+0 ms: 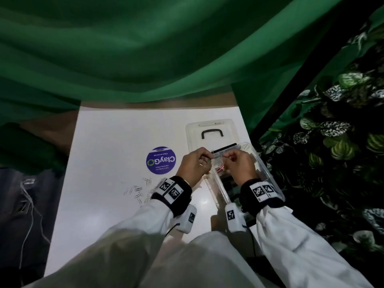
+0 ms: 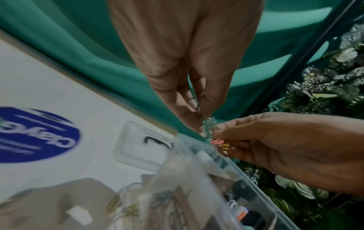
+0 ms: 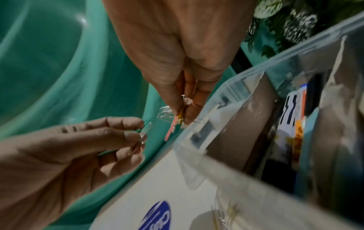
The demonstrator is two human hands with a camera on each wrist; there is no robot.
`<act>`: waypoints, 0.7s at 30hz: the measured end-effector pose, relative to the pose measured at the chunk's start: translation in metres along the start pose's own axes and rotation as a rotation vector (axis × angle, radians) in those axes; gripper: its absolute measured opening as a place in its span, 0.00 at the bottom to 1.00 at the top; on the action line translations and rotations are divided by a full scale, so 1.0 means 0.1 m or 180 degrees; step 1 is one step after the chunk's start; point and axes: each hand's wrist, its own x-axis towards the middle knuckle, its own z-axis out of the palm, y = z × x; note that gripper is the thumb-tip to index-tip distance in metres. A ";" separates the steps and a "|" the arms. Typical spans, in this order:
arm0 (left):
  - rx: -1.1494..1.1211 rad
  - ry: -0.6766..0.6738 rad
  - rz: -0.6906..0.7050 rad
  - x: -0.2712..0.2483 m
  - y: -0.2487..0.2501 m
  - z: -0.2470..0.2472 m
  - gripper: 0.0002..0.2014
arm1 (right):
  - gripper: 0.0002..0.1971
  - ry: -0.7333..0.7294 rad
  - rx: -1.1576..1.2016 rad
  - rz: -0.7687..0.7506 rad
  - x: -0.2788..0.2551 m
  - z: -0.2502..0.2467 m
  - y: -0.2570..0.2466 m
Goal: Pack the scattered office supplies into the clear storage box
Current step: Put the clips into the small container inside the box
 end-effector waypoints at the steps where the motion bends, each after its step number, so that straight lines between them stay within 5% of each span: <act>1: 0.0020 -0.0036 -0.0039 0.07 0.05 0.09 0.13 | 0.05 0.0045 -0.0154 0.0019 0.06 -0.02 0.02; 6: 0.0713 -0.0188 -0.0117 0.35 0.06 0.39 0.13 | 0.06 -0.0179 -0.0985 0.0123 0.13 -0.06 0.02; 11: 0.1083 -0.0471 0.0126 0.45 0.06 0.38 0.13 | 0.13 -0.0188 -0.0952 -0.0187 0.01 -0.18 0.02; 16: 0.0920 0.0199 -0.0020 0.45 -0.23 0.05 0.12 | 0.11 -0.0030 -0.0600 -0.0677 -0.35 -0.06 -0.03; 21: 0.1529 -0.0172 -0.0324 0.36 -0.98 -0.01 0.13 | 0.15 -0.1136 -0.0820 -0.0737 -0.76 0.69 0.15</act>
